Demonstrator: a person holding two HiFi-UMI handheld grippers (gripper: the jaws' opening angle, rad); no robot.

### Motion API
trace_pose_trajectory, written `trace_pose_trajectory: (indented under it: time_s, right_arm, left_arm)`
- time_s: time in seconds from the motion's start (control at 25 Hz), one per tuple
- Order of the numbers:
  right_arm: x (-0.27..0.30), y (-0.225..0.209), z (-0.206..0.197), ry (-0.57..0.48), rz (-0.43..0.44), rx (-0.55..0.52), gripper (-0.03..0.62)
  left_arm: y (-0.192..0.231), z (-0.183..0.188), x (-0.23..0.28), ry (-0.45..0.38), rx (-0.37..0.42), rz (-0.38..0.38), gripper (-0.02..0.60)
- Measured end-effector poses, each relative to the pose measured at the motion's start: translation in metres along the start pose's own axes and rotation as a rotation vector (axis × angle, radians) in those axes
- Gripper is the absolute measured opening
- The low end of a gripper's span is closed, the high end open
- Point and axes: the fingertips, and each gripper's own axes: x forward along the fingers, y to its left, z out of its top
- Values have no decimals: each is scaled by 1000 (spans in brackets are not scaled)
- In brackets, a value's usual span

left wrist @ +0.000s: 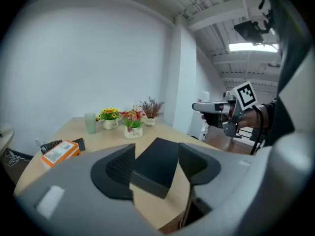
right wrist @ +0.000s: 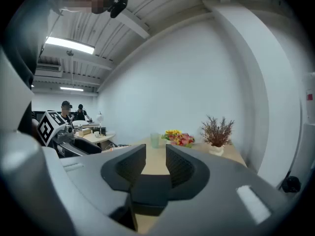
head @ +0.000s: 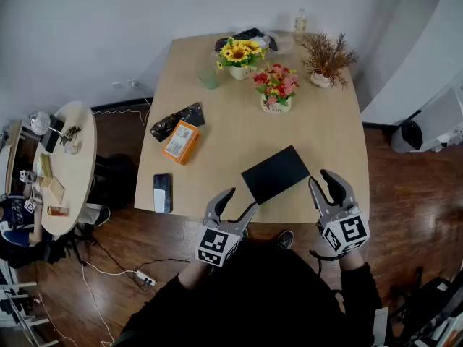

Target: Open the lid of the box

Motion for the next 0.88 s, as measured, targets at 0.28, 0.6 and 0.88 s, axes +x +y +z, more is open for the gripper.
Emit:
trace_pose_trajectory:
  time_s: [0.28,0.6,0.88]
  right_arm:
    - [45,-46,-82,215,42,50,214]
    - [84,-48,-165,434,95,232,244]
    - [72,-22,-171,457,103,237,194]
  left_arm:
    - [0,-61,43,176,39,-63,341]
    - [4,-112,85,334,3,-57,338]
    - [31,-116,76,350,-56,-23,336]
